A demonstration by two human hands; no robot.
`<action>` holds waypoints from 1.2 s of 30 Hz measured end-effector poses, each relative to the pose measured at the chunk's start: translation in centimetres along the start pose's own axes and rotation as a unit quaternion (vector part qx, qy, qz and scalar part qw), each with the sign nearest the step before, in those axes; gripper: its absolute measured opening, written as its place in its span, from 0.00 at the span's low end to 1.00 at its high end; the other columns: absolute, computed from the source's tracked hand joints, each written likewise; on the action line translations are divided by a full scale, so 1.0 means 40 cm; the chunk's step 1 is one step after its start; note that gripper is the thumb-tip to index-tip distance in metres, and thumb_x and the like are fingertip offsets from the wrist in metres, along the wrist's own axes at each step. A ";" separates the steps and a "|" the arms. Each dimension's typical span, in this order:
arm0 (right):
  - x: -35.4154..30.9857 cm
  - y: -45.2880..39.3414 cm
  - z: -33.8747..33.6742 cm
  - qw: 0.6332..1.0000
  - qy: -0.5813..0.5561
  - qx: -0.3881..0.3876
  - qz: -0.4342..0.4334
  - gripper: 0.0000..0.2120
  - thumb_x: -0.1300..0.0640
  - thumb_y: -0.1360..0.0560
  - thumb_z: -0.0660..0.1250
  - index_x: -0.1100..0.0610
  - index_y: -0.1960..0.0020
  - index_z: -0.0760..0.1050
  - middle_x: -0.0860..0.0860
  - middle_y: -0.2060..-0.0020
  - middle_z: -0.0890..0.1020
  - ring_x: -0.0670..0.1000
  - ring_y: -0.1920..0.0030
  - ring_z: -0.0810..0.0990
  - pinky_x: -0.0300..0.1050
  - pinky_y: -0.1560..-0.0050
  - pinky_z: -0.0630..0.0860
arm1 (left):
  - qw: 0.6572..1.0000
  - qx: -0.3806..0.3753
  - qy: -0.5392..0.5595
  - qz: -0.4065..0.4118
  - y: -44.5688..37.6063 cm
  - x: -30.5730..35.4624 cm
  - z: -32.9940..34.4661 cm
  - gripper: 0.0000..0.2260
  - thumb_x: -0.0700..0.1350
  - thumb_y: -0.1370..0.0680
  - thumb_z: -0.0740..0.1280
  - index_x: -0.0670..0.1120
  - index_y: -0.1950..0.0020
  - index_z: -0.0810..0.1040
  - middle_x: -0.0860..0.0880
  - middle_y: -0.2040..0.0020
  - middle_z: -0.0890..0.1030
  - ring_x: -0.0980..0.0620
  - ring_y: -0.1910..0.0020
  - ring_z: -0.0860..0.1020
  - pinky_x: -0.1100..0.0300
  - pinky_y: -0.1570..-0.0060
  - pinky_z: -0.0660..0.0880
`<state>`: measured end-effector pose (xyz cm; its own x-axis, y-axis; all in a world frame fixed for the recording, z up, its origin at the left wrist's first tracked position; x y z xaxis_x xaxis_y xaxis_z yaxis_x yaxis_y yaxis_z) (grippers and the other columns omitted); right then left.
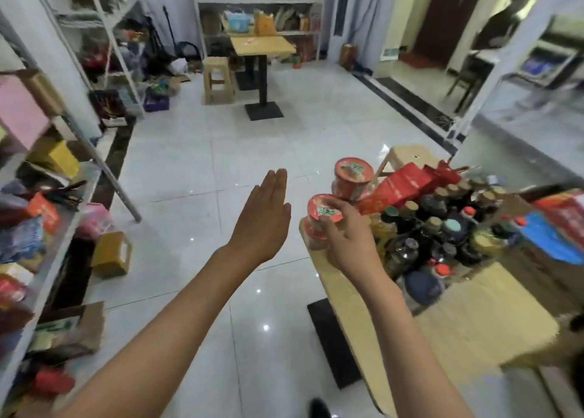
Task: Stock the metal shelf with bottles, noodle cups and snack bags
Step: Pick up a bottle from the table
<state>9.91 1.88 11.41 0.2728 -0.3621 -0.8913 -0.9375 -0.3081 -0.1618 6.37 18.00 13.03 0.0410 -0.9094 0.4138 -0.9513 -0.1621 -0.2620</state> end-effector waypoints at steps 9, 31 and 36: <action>0.386 0.063 -0.341 0.964 0.121 0.180 0.152 0.16 0.55 0.23 0.66 0.54 0.36 0.74 0.48 0.42 0.77 0.47 0.42 0.74 0.44 0.41 0.72 | 0.991 -0.109 0.066 0.038 -0.095 0.316 0.318 0.26 0.48 0.16 0.54 0.50 0.20 0.48 0.48 0.20 0.53 0.48 0.22 0.53 0.46 0.25 0.57; 0.735 0.113 -0.389 0.874 -0.155 0.215 0.406 0.13 0.65 0.27 0.70 0.59 0.43 0.74 0.51 0.62 0.80 0.48 0.61 0.78 0.42 0.59 0.74 | 0.977 -0.197 0.071 0.041 -0.084 0.431 0.536 0.28 0.50 0.17 0.58 0.48 0.20 0.50 0.49 0.20 0.55 0.52 0.21 0.51 0.56 0.26 0.53; 0.712 0.088 -0.389 0.846 -0.179 0.253 0.433 0.09 0.60 0.26 0.69 0.60 0.47 0.76 0.57 0.57 0.83 0.51 0.59 0.79 0.42 0.62 0.73 | 0.976 -0.199 0.084 0.003 -0.075 0.404 0.536 0.28 0.51 0.17 0.59 0.48 0.20 0.51 0.49 0.20 0.55 0.50 0.21 0.52 0.54 0.27 0.56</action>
<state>17.75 -23.21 -7.94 -0.5622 0.0583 -0.8250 -0.7492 0.3866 0.5379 16.44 -4.40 1.82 0.0166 -0.8284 0.5598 -0.9961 0.0346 0.0806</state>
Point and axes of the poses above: each hand's wrist, its own y-axis away from the middle knuckle, its own z-axis out of the palm, x = y × z, the point moved 5 cm from there along -y, towards the middle knuckle
